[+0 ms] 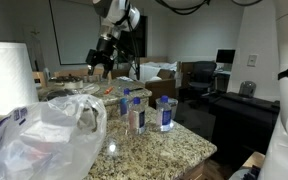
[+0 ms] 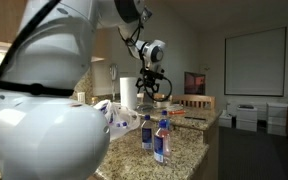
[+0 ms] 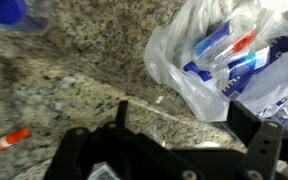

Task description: Put the plastic bottles in the plastic bag

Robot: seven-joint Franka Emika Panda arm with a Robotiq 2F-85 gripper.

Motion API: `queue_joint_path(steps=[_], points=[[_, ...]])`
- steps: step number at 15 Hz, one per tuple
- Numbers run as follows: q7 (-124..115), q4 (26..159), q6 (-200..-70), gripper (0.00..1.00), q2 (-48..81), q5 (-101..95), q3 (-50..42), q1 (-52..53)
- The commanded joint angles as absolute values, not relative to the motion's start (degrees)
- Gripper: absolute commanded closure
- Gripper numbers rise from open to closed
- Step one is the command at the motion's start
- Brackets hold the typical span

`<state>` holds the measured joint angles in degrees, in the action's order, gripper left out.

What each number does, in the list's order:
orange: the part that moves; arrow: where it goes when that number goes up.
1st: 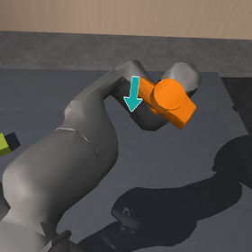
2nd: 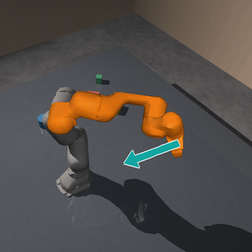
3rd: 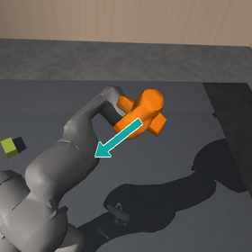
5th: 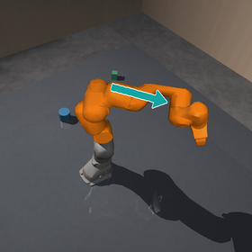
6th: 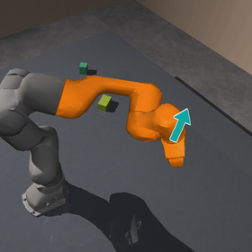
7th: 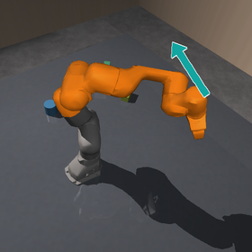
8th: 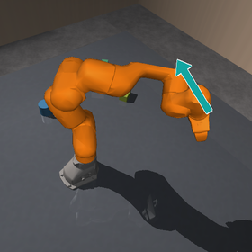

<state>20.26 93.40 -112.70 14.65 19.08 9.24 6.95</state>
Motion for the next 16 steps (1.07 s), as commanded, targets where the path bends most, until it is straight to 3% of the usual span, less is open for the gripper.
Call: queue_joint_path(steps=[1, 11, 12, 16], points=[[14.5, 103.3, -116.2, 0.00, 5.6, 11.0, 6.8, 6.6], [-19.2, 113.8, -124.5, 0.00, 6.6, -13.5, 4.9, 7.8], [-22.4, 114.0, -124.7, 0.21, 7.1, -14.7, 4.7, 7.8], [-28.1, 113.2, -127.8, 0.47, 8.9, -14.8, 3.9, 7.6]])
